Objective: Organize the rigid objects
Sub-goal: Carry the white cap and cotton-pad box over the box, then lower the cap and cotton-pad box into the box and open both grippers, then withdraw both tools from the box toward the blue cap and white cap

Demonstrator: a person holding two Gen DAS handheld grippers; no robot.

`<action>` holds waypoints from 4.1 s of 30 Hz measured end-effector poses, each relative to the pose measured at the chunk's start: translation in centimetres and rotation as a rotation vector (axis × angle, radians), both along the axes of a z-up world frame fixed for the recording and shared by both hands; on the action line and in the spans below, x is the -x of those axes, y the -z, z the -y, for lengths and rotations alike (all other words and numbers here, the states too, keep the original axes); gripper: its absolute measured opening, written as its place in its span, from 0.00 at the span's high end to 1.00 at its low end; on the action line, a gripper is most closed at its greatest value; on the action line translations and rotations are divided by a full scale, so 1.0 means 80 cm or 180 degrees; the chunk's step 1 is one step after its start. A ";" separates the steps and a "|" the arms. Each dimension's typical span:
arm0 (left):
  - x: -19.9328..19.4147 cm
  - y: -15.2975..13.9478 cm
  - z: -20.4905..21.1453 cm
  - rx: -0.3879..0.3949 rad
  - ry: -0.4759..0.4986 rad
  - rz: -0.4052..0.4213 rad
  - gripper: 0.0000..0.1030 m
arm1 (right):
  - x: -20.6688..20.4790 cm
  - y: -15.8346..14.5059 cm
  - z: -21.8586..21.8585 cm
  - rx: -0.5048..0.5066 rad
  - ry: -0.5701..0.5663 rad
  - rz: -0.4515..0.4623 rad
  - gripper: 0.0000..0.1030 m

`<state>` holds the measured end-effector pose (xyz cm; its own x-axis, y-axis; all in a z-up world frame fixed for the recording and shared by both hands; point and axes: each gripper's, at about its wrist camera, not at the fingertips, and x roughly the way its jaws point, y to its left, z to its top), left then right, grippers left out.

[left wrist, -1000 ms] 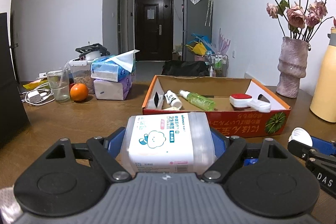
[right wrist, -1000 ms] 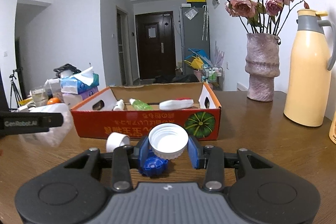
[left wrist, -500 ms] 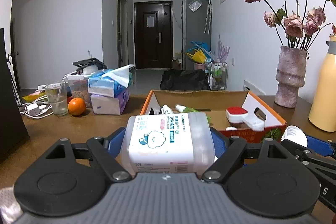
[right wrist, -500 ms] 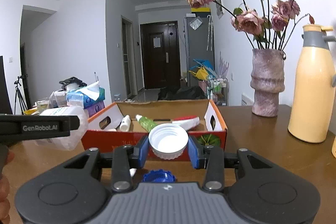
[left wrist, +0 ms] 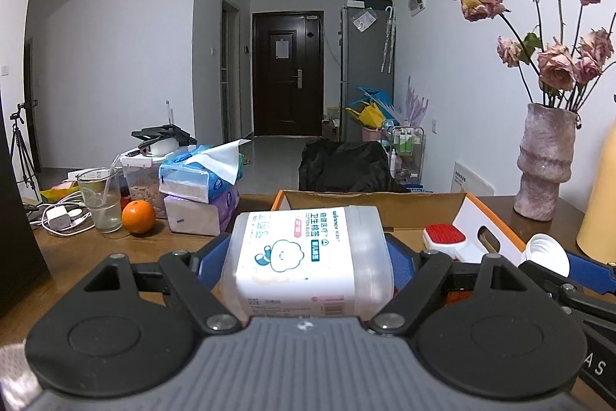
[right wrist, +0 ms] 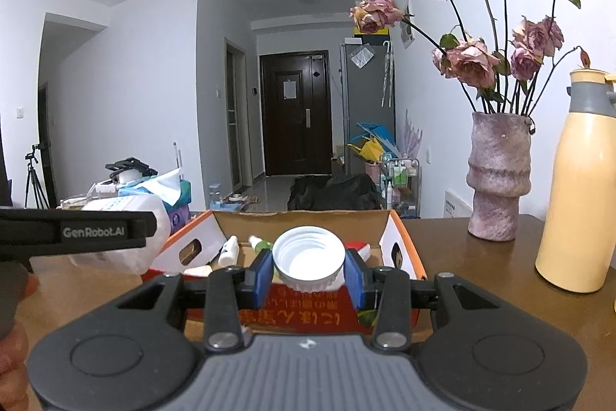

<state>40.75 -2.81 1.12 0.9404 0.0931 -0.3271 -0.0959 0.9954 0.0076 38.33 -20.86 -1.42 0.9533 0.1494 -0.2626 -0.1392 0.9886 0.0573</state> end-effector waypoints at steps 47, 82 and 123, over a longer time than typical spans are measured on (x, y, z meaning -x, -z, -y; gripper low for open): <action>-0.164 0.020 0.004 -0.0021 -0.0116 -0.0065 0.20 | -0.172 0.013 -0.003 -0.0087 0.0009 -0.0173 0.62; -0.218 0.037 0.001 -0.0172 -0.0159 -0.0232 0.00 | -0.222 0.012 0.021 -0.0103 0.0211 -0.0274 0.00; -0.144 0.023 0.006 -0.0199 -0.0114 -0.0132 0.00 | -0.145 -0.004 0.019 -0.0047 0.0145 -0.0153 0.00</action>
